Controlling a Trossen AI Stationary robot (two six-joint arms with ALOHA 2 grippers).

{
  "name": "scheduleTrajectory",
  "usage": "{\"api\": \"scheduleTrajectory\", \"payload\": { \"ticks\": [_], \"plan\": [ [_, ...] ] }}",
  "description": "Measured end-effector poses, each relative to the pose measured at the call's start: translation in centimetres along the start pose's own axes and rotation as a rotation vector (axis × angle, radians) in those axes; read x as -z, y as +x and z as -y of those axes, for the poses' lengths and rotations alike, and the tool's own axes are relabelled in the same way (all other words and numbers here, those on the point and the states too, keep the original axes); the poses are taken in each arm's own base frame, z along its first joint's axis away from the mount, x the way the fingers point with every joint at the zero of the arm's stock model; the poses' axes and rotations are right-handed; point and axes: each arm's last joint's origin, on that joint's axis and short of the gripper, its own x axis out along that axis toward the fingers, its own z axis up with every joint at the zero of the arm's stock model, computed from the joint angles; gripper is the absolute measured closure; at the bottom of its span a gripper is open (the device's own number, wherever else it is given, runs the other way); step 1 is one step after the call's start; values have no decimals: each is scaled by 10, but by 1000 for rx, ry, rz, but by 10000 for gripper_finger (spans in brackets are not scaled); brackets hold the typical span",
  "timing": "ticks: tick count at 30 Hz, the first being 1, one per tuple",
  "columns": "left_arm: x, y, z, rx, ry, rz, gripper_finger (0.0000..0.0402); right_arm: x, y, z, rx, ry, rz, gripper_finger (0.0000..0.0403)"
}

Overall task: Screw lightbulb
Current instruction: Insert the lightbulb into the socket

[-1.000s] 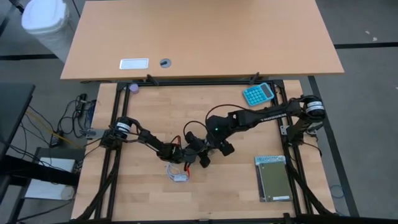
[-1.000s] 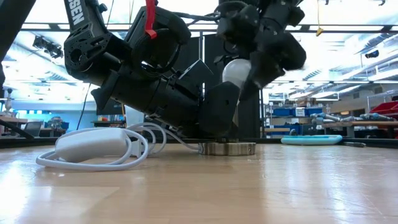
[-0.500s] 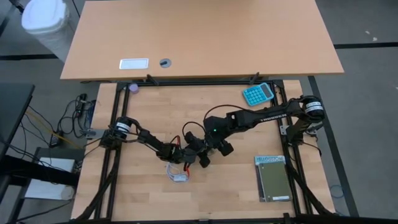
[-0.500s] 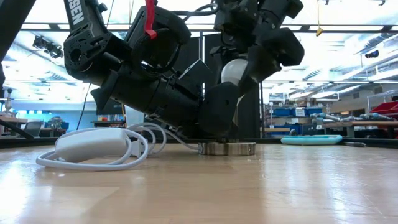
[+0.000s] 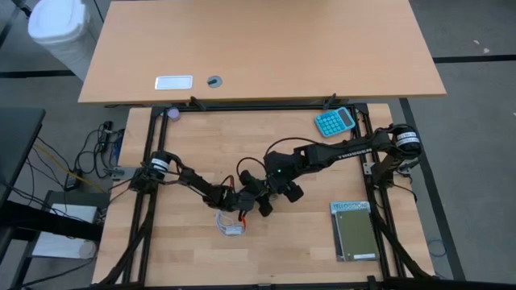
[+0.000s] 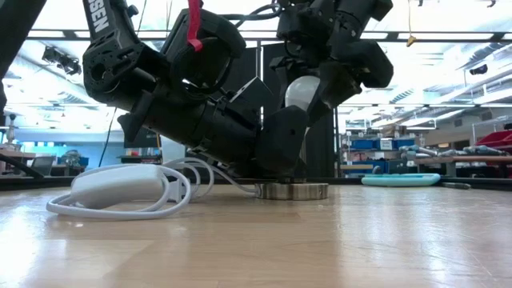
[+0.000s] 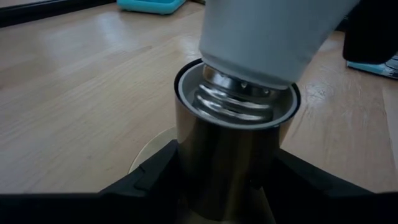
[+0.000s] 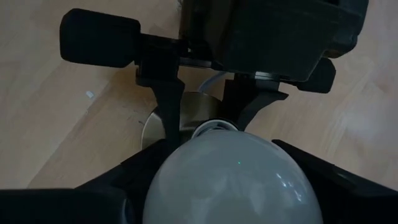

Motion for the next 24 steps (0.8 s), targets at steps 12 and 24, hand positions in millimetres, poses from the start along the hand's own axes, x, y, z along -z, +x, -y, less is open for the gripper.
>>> {"api": "scheduleTrajectory", "payload": {
  "ticks": [12, 24],
  "plan": [
    [-5, 6, -1, 62, 2, -7, 196, -2, -7, -1, -37, 11, -42, 137],
    [-29, 30, -1, 182, 129, -51, 196, 3, -13, -7, -133, 114, -114, 135]
  ]
}}
